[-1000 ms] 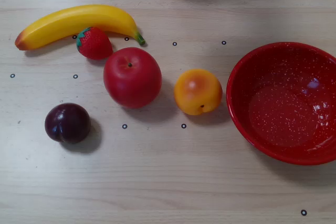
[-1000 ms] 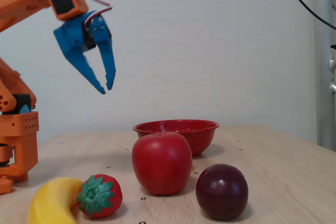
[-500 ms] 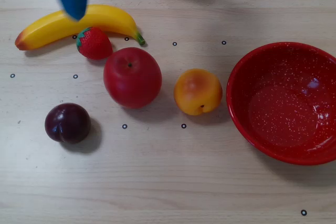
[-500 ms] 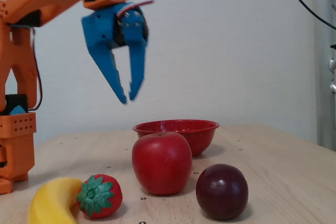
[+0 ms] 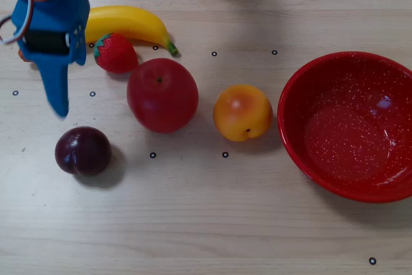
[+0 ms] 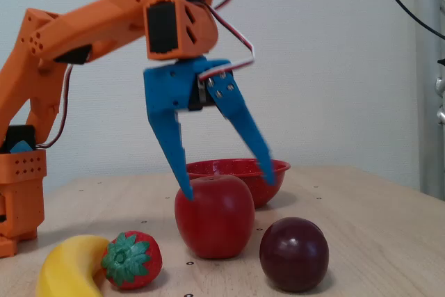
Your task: Put plum in the red bowl.
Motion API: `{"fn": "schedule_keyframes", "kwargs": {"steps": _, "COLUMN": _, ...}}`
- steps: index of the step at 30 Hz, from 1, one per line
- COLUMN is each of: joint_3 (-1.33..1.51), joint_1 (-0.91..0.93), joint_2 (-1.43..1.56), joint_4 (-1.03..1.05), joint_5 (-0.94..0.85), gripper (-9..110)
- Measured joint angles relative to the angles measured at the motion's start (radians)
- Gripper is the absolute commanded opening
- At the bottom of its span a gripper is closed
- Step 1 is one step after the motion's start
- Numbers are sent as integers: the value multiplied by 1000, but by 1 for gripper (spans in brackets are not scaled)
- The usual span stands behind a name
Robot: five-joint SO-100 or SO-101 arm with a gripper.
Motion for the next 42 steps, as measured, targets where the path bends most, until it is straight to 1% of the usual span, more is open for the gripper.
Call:
{"fn": "schedule_keyframes", "kwargs": {"steps": 2, "joint_3": -44, "joint_1": 0, "joint_2": -38, "joint_4": -2, "joint_5": 0, "gripper": 53}}
{"fn": "schedule_keyframes", "kwargs": {"steps": 8, "joint_3": -137, "joint_1": 3, "joint_2": -130, "joint_4": -5, "joint_5": 37, "gripper": 59}}
{"fn": "schedule_keyframes", "kwargs": {"steps": 13, "joint_3": -183, "joint_1": 0, "joint_2": -196, "joint_4": -2, "joint_5": 40, "gripper": 63}}
{"fn": "schedule_keyframes", "kwargs": {"steps": 19, "joint_3": -249, "joint_1": 2, "joint_2": -284, "joint_4": -5, "joint_5": 40, "gripper": 63}}
{"fn": "schedule_keyframes", "kwargs": {"steps": 29, "joint_3": -304, "joint_1": 5, "joint_2": -374, "joint_4": -95, "joint_5": 40, "gripper": 63}}
{"fn": "schedule_keyframes", "kwargs": {"steps": 42, "joint_3": -327, "joint_1": 60, "joint_2": -431, "joint_4": -101, "joint_5": 34, "gripper": 63}}
